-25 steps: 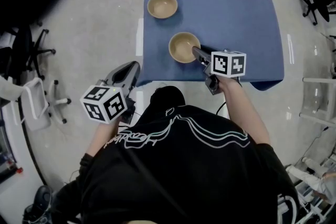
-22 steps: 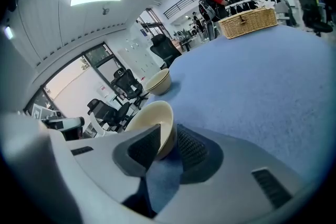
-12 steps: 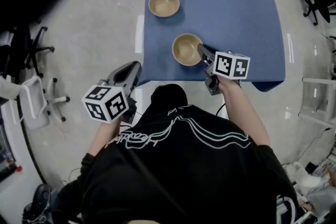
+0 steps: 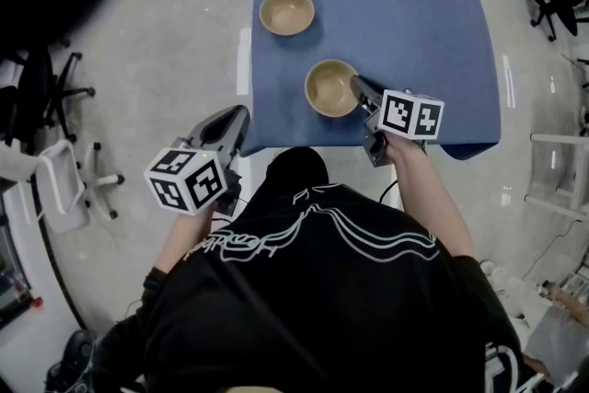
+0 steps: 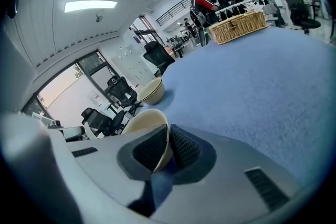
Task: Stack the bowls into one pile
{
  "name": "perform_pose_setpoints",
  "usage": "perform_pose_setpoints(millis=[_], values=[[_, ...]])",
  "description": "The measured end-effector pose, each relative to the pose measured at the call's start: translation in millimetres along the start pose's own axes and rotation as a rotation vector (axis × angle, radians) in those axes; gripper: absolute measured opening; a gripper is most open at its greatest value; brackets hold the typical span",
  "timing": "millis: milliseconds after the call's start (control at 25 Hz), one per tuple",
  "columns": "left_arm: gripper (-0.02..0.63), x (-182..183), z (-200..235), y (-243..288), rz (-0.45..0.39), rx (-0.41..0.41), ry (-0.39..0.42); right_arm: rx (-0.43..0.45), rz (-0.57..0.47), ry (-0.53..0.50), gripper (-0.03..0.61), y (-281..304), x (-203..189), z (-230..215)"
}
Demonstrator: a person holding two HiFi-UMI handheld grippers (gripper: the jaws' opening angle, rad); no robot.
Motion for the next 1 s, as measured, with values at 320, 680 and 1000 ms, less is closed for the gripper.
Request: perform_pose_setpoints(millis=[320, 680, 1000], values=[[0.032, 13.9, 14.3, 6.8, 0.003, -0.002, 0.003, 0.011, -0.033, -0.004, 0.046, 7.1, 30.1, 10.5], [0.032, 41.3, 38.0, 14.5, 0.002, 0.003, 0.0, 0.024, -0.064, -0.014, 0.046, 27.2, 73.3, 26.2], [0.032, 52.3, 55.2, 13.2, -0.001, 0.022, -0.01, 0.05, -0.074, -0.045, 0.046, 47.6, 103.0, 45.5]])
Point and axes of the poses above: the fingertips, and each gripper's own axes: y forward along the fingers, z to its left, x out of its top, the point moved 1 cm from there along -y, backward along the fingers, and after that the axes turned 7 degrees about y, right-handed, at the moved point
